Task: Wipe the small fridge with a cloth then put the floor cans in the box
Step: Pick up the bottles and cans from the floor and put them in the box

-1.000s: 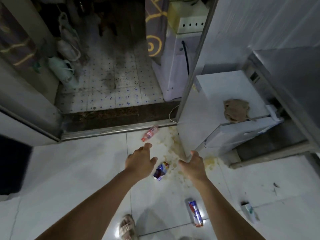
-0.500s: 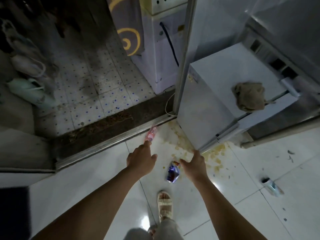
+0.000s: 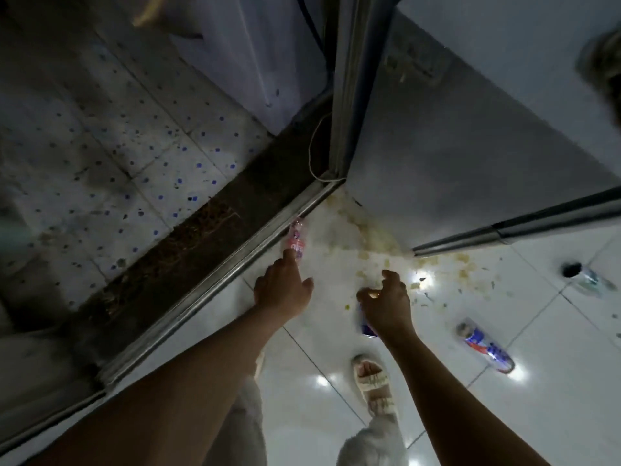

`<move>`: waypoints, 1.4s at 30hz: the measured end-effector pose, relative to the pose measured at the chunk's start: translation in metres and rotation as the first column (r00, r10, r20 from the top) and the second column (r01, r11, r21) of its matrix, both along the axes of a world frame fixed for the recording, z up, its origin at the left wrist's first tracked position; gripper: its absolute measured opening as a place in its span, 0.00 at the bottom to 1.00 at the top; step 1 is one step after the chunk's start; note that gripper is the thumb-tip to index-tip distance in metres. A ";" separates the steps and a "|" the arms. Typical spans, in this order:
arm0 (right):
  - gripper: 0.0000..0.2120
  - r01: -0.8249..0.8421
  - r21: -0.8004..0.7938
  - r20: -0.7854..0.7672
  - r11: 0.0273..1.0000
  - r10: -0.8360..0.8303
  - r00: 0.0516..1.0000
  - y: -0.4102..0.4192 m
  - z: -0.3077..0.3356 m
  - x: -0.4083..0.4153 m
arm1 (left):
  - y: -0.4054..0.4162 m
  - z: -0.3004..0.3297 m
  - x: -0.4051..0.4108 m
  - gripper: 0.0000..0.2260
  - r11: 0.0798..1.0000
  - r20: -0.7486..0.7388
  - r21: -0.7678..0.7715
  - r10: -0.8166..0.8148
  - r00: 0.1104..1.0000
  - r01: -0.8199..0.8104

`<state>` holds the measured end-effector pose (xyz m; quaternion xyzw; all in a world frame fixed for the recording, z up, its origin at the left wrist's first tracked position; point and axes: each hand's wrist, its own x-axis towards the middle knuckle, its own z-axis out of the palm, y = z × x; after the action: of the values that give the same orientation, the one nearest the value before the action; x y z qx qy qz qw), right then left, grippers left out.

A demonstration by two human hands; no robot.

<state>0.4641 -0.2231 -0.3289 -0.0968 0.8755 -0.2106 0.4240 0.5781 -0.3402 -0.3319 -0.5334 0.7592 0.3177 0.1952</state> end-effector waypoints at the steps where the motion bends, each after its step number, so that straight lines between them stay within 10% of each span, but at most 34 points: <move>1: 0.30 0.038 0.010 0.006 0.999 -0.038 0.999 -0.009 -0.016 0.007 | -0.011 -0.018 0.003 0.26 1.000 0.004 0.003 -0.027 1.000 0.027; 15: 0.30 0.264 0.048 -0.017 0.963 -0.264 0.964 -0.056 -0.250 0.071 | -0.080 -0.289 0.018 0.35 0.968 -0.024 0.003 -0.252 0.967 0.252; 24: 0.31 0.306 0.023 -0.122 0.952 -0.301 0.946 -0.025 -0.382 0.070 | -0.079 -0.440 0.000 0.43 0.994 -0.001 -0.092 -0.057 0.998 0.057; 35: 0.32 0.433 0.094 -0.280 0.897 -0.393 0.876 0.032 -0.423 0.064 | -0.051 -0.468 -0.012 0.44 0.994 -0.075 -0.103 0.015 0.997 -0.022; 42: 0.38 0.501 0.200 -0.353 0.842 -0.415 0.839 0.081 -0.413 0.036 | 0.016 -0.426 -0.010 0.43 0.973 -0.123 -0.033 -0.230 0.965 0.228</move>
<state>0.5002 -0.1418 -0.7418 0.1491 0.9470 -0.1617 0.2342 0.5677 -0.3240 -0.7583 -0.4229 0.8295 0.3189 0.1771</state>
